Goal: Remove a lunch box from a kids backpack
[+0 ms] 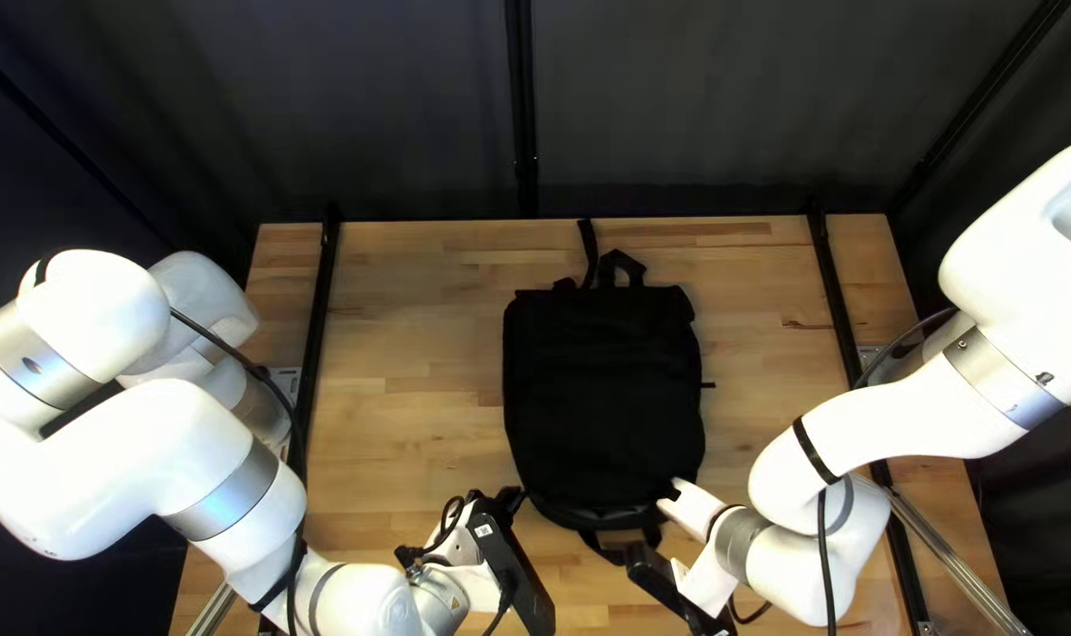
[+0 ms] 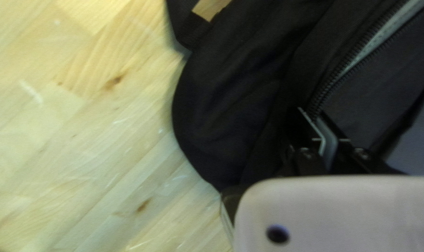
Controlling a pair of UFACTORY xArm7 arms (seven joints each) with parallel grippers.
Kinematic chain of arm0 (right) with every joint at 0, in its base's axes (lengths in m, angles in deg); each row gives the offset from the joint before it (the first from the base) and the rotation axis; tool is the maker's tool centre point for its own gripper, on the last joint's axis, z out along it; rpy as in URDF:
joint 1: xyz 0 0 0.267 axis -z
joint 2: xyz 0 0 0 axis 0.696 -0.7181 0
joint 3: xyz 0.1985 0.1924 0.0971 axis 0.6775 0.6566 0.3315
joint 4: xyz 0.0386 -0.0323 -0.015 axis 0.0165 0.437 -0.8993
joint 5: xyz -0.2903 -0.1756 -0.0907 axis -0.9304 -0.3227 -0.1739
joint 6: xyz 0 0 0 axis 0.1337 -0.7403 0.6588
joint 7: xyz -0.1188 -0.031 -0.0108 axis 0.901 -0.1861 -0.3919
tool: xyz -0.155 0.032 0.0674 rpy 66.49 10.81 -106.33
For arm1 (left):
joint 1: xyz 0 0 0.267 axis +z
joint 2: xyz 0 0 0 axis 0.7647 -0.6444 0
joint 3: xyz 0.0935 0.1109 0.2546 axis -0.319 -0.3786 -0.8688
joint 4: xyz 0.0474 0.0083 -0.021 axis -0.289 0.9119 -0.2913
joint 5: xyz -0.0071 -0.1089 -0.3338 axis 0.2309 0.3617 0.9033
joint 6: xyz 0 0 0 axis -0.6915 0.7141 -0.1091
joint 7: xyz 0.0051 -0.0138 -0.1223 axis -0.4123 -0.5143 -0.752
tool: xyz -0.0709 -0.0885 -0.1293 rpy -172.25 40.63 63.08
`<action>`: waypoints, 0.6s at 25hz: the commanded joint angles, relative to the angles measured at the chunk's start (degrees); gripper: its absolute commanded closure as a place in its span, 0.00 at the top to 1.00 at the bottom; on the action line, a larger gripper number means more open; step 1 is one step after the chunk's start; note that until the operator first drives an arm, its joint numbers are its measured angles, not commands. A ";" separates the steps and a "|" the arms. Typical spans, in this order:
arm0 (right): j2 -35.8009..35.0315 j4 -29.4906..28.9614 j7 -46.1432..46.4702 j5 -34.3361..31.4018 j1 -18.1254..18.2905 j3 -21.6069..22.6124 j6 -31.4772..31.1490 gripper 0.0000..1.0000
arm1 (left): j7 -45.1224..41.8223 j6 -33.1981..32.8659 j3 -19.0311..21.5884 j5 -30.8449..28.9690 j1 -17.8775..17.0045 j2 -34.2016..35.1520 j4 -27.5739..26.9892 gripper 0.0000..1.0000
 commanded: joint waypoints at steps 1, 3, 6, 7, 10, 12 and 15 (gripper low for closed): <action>1.61 1.71 -0.41 2.11 -0.58 0.81 -0.46 0.00 | -0.30 -0.92 -0.41 0.73 0.84 1.34 1.36 0.00; 2.25 2.39 -0.06 2.86 -0.58 0.98 -0.12 0.00 | -0.28 -1.81 -0.83 0.66 1.49 1.83 1.91 0.00; 3.30 4.17 0.09 3.25 -0.31 0.93 1.56 0.00 | 0.25 -3.78 -1.73 0.08 2.85 2.24 2.52 0.00; 3.69 4.77 0.08 3.24 -0.25 0.90 2.11 0.00 | 0.36 -4.36 -2.00 -0.22 3.21 2.30 2.72 0.00; 5.67 7.08 0.67 3.97 -0.14 0.95 3.34 0.00 | 0.57 -6.39 -2.94 -1.29 4.47 2.58 3.49 0.00; 6.53 7.83 1.14 4.57 -0.15 1.02 3.54 0.00 | 0.82 -7.35 -3.41 -1.84 5.10 2.73 3.80 0.00; 7.45 8.44 2.62 5.65 0.08 0.88 3.91 0.00 | 0.91 -8.97 -4.22 -2.74 6.16 2.85 4.44 0.00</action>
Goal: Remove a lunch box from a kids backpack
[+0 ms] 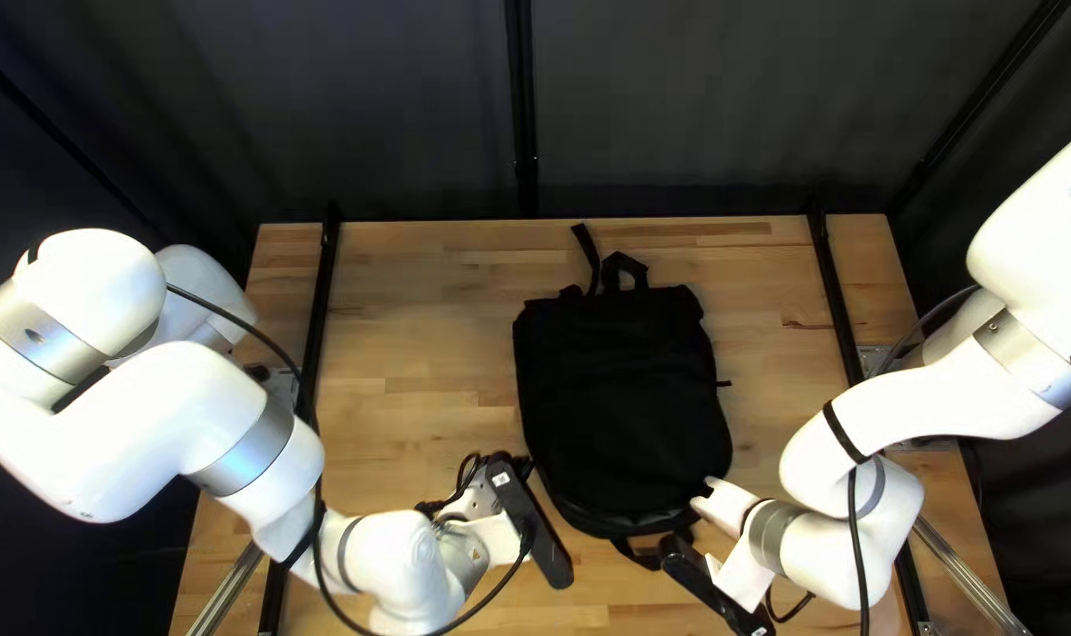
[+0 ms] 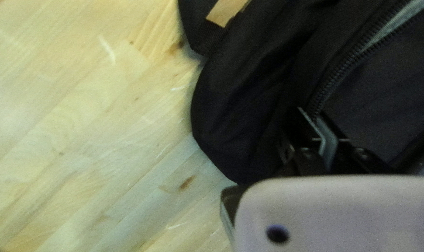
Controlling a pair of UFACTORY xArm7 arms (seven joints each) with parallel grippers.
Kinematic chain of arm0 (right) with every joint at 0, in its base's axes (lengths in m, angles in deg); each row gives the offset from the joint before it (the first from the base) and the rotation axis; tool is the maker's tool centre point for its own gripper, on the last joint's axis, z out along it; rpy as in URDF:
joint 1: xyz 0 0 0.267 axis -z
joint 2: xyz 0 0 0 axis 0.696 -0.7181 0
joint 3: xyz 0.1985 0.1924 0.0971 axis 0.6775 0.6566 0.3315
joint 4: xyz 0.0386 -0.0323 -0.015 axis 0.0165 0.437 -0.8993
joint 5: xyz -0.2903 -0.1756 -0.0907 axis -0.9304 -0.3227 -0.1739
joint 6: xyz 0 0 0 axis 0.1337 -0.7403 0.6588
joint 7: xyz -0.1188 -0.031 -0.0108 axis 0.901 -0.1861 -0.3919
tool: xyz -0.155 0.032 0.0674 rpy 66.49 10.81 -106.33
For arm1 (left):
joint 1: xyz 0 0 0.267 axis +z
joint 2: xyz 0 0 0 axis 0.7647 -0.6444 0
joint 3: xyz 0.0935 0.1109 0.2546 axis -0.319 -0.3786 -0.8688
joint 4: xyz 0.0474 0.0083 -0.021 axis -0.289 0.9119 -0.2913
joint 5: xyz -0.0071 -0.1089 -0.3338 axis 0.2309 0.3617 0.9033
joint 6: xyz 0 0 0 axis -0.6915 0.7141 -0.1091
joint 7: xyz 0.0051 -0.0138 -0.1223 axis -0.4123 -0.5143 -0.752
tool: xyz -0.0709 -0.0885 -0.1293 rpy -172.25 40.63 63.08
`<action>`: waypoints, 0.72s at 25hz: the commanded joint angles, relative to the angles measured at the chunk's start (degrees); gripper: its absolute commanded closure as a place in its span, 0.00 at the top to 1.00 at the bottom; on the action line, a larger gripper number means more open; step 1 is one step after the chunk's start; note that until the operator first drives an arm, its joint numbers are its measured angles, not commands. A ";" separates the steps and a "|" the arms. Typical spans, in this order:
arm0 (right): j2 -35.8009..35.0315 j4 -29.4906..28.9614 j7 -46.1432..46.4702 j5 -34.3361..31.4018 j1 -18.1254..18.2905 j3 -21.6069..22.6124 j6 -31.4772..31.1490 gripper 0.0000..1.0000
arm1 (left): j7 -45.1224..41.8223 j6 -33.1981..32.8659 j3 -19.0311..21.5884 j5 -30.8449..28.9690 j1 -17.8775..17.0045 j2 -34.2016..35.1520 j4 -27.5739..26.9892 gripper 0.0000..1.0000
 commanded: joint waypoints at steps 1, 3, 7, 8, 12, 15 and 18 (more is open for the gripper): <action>1.12 0.74 1.84 1.33 0.30 -0.15 0.52 0.00 | -0.18 -2.46 -1.24 -1.46 1.57 0.24 1.24 0.00; 1.29 0.91 2.46 1.82 0.39 -0.19 0.74 0.00 | -0.57 -3.61 -1.85 -2.31 2.27 0.50 1.99 0.00; 1.26 0.80 3.36 2.60 0.52 -0.26 0.92 0.00 | -0.06 -4.79 -2.70 -3.26 3.28 1.16 2.63 0.00; 1.31 0.70 3.65 2.92 0.53 -0.25 0.81 0.00 | 0.35 -5.29 -3.08 -3.71 3.74 1.50 2.93 0.00; 1.58 0.49 4.21 3.80 0.43 -0.13 0.27 0.00 | 0.80 -6.90 -4.24 -5.19 5.06 2.17 3.80 0.00; 1.55 0.22 4.43 4.30 0.34 -0.01 -0.14 0.00 | 0.47 -8.97 -5.50 -6.78 6.50 2.24 4.46 0.00; 1.39 0.06 4.44 4.44 0.34 -0.01 -0.21 0.00 | 0.05 -10.57 -6.62 -8.16 7.72 2.78 5.40 0.00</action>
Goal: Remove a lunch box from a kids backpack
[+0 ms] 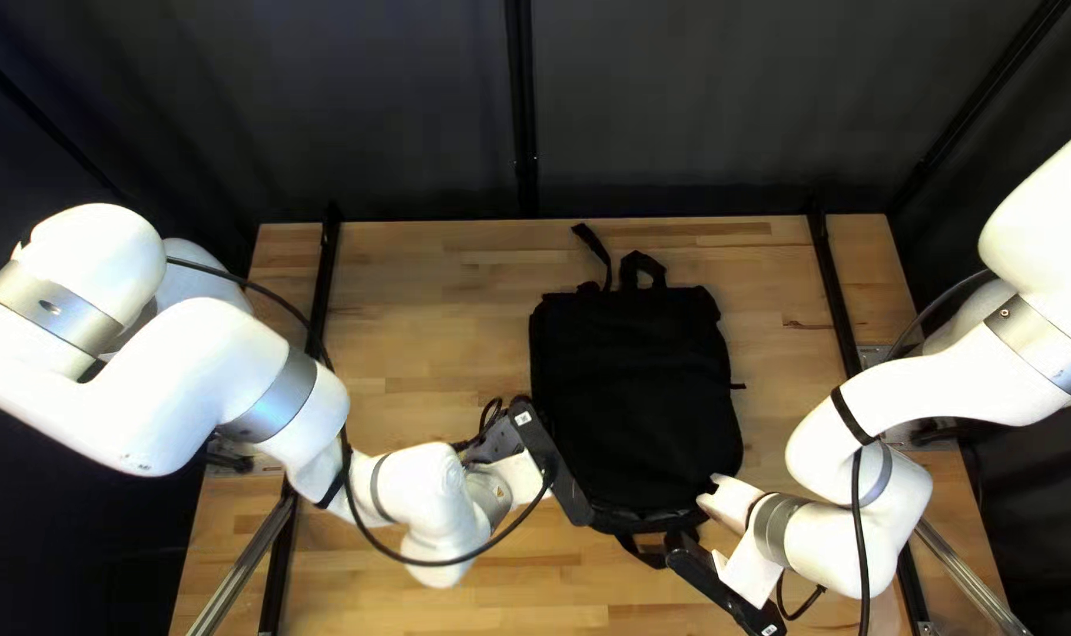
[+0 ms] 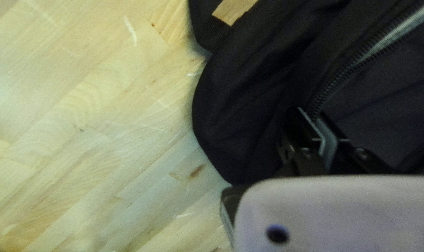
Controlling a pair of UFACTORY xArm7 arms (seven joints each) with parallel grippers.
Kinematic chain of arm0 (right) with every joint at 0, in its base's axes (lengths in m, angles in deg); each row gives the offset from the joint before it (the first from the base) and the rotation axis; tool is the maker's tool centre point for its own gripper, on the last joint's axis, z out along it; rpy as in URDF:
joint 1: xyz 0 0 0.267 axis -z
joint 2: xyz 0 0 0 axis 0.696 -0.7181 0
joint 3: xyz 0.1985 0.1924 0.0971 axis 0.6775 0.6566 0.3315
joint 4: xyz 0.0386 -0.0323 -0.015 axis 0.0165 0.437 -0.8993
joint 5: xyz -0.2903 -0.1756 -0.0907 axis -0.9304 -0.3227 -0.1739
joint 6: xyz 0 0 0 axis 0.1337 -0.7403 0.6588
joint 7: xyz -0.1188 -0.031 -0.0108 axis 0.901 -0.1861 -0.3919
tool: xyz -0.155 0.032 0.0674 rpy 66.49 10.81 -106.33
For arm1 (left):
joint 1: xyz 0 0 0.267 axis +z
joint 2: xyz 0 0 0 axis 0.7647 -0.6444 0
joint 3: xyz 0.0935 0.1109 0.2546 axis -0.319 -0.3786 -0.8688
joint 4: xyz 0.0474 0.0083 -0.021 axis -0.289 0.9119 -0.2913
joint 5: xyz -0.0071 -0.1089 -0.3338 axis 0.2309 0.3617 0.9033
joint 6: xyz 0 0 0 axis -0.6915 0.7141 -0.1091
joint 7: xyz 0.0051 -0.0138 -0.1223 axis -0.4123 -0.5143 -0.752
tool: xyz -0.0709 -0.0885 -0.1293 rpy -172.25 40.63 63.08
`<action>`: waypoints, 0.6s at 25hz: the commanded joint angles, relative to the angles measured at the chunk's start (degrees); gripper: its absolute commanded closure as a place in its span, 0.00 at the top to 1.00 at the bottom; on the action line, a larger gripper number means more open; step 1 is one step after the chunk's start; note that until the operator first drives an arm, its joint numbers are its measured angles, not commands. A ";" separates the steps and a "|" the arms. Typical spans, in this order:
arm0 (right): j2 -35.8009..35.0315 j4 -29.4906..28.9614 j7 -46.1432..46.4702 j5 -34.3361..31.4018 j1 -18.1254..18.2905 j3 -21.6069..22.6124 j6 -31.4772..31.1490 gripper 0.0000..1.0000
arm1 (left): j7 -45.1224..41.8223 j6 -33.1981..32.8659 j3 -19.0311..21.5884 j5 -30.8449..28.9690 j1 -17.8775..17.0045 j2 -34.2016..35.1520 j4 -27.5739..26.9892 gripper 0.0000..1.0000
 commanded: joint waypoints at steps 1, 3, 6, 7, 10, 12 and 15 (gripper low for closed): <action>-0.18 -0.15 0.05 0.21 0.00 0.01 -0.09 0.00 | -0.65 -2.24 -1.54 -1.90 1.69 0.70 1.27 0.00; -0.28 -0.17 0.16 0.31 0.04 -0.03 -0.03 0.00 | -0.97 -3.02 -2.09 -2.44 2.31 0.94 1.61 0.00; -0.47 -0.14 0.10 0.30 0.05 -0.04 0.09 0.00 | -1.25 -4.24 -2.95 -3.24 3.29 0.87 1.66 0.00; -0.50 -0.06 0.02 0.23 0.09 -0.08 0.25 0.00 | -1.29 -4.44 -3.07 -3.27 3.45 0.80 1.59 0.00; -0.26 0.03 0.18 0.18 0.13 -0.12 0.12 0.00 | -1.38 -5.79 -3.86 -3.85 4.42 0.44 1.26 0.00; 0.03 -0.10 0.67 0.45 0.09 -0.06 -0.30 0.00 | -1.26 -6.42 -4.27 -4.13 4.93 0.49 1.25 0.00; 0.45 0.11 0.94 0.80 -0.04 0.08 -0.75 0.00 | -0.90 -7.57 -5.08 -4.85 5.89 0.77 1.21 0.00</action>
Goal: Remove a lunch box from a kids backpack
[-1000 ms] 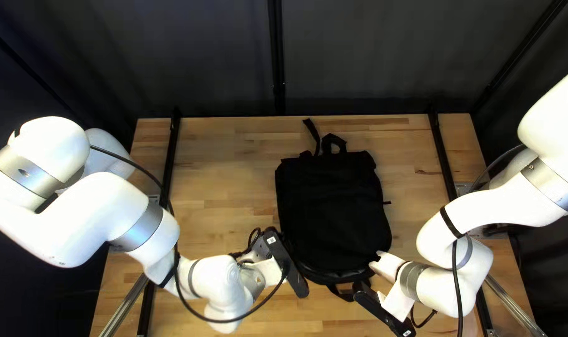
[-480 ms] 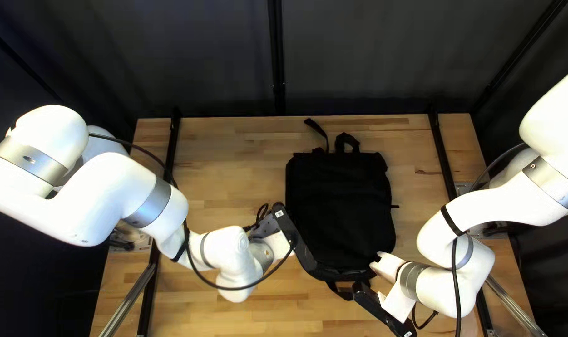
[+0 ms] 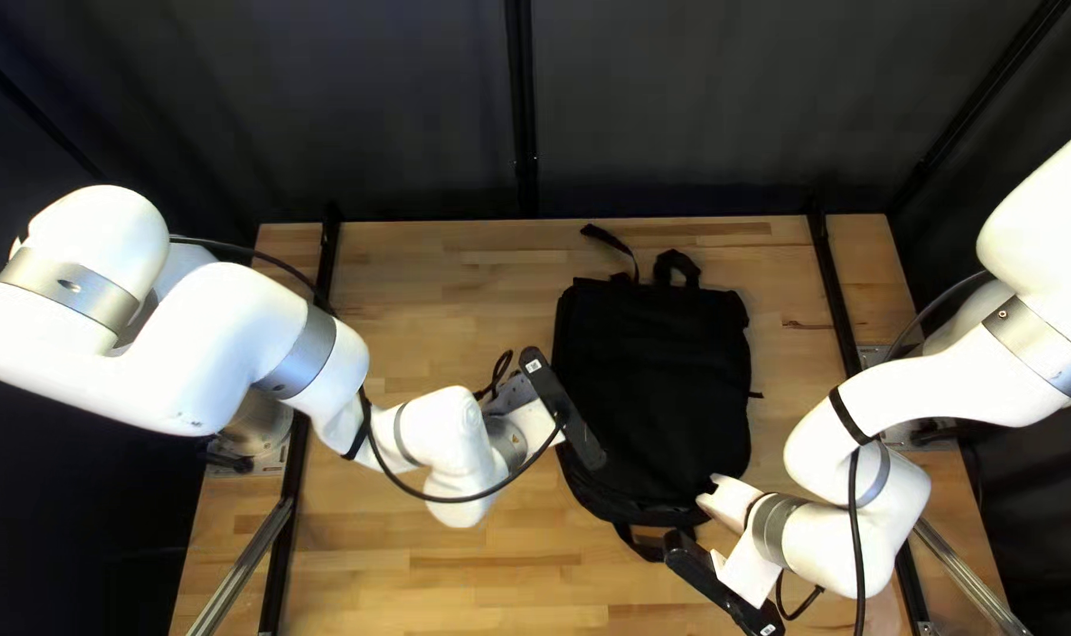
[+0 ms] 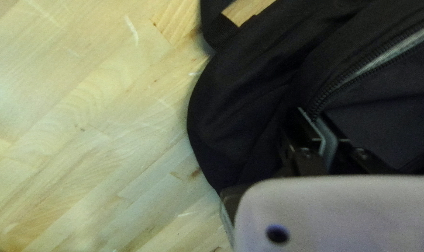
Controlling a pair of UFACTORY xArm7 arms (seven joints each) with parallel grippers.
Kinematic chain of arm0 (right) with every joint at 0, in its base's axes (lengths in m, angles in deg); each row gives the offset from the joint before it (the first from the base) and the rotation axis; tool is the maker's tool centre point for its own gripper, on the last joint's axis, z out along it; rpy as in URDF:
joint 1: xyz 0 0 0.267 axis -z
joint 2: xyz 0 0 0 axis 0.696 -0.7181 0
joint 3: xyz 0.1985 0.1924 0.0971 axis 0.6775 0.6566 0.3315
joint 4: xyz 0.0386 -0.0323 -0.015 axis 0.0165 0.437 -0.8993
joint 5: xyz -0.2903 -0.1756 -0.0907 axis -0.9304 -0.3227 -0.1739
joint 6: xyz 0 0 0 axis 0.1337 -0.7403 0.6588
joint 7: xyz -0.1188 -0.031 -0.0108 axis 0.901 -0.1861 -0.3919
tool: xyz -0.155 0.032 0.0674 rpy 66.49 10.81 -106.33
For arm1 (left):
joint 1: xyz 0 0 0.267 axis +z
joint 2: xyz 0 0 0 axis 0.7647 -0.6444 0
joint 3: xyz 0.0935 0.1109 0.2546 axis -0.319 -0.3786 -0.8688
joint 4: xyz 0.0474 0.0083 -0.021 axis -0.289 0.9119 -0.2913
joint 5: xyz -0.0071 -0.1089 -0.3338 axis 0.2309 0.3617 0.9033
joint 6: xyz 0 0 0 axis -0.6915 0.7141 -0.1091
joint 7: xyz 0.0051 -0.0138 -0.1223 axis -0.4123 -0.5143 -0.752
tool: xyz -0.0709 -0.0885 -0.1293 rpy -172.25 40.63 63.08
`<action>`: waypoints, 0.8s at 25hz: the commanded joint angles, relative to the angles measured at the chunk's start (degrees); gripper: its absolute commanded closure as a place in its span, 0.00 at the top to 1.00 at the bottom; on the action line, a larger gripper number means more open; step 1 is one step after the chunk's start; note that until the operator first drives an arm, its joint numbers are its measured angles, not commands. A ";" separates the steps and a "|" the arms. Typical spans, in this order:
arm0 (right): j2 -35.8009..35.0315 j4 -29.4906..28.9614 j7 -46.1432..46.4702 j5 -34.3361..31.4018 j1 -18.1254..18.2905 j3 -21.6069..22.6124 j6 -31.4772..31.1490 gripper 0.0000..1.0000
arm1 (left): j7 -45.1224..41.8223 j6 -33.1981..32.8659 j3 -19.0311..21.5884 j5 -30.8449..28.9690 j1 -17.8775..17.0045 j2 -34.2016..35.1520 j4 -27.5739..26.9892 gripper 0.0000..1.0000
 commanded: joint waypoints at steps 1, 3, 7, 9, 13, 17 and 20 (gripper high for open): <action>0.47 0.13 0.41 0.45 -0.14 0.15 -0.59 0.00 | 0.49 -1.31 -0.95 -0.78 1.13 0.27 -0.14 0.00; 0.65 0.05 0.61 0.75 -0.21 0.23 -1.07 0.00 | 0.55 -1.83 -1.31 -1.15 1.56 0.35 -0.02 0.00; 0.62 0.14 0.60 0.80 -0.21 0.23 -1.10 0.00 | -0.83 -2.94 -2.00 -2.21 2.24 0.81 1.25 0.00; 0.66 0.24 0.77 0.78 -0.11 0.14 -0.91 0.00 | -2.23 -3.49 -2.46 -3.13 2.61 1.19 2.11 0.00; 1.21 0.19 1.68 0.64 0.08 -0.06 -1.04 0.00 | -5.18 -4.10 -3.10 -4.44 3.09 1.72 3.22 0.00; 2.02 0.47 2.28 0.02 0.27 -0.25 -1.35 0.00 | -5.38 -2.48 -2.23 -3.01 2.07 4.18 4.90 1.00; 2.26 0.54 3.26 -0.70 0.77 -0.76 -0.90 0.00 | -1.05 3.11 1.03 2.58 -1.34 8.74 5.95 1.00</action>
